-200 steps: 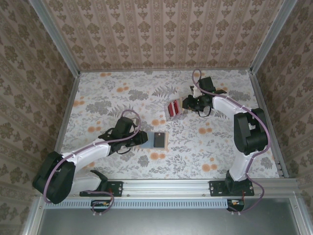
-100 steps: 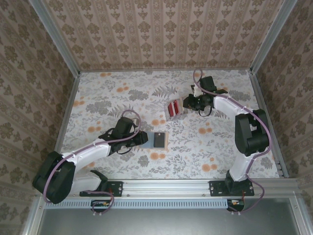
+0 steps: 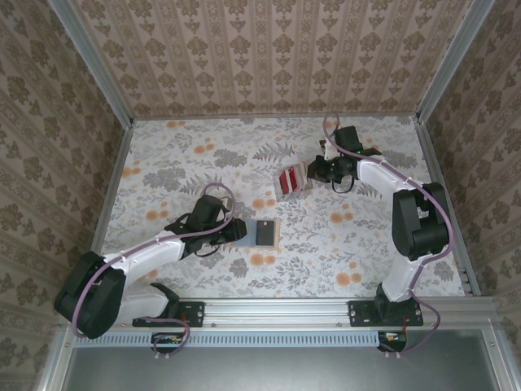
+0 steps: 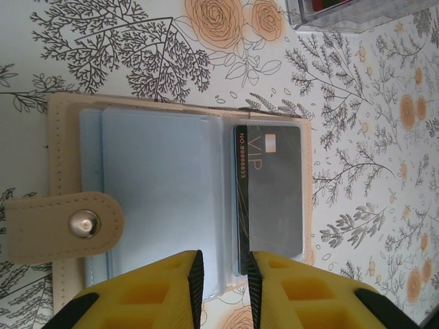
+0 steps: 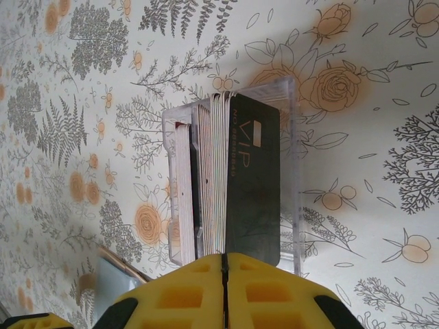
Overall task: Put the credit cards into the card holder
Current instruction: Pick up the credit card from the storage box.
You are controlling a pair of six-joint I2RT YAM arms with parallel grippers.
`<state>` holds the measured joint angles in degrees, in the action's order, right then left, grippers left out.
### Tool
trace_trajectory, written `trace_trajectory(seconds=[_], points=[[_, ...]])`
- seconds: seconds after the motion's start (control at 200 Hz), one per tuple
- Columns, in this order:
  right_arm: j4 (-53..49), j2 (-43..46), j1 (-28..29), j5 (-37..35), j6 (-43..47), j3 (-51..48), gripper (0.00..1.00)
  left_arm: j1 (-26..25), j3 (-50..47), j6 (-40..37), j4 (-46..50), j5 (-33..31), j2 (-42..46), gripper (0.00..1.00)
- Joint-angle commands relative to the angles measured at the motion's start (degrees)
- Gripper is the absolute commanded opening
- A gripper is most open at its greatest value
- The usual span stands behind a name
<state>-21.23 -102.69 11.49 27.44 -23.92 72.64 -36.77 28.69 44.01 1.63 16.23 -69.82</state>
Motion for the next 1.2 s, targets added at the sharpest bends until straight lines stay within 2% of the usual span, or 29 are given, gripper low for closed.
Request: trace_trajectory(seconds=[0.0,0.365,0.815,1.195], points=[[-0.7,1.3,-0.3,0.3,0.5,-0.6,0.09,-0.3,1.4,0.6,-0.1,-0.7,-0.5,0.27],[-1.7,5.0,-1.2,-1.3,1.6,-1.5,0.04,-0.5,1.6,0.9,0.0,-0.8,-0.5,0.27],[-1.5,9.7,-3.0,-0.1,1.0,-3.0,0.03,-0.6,2.5,1.9,-0.6,-0.3,-0.1,0.28],[-3.0,13.9,-4.2,1.2,1.0,-2.6,0.03,-0.7,2.9,5.3,-5.0,1.9,-0.2,0.34]])
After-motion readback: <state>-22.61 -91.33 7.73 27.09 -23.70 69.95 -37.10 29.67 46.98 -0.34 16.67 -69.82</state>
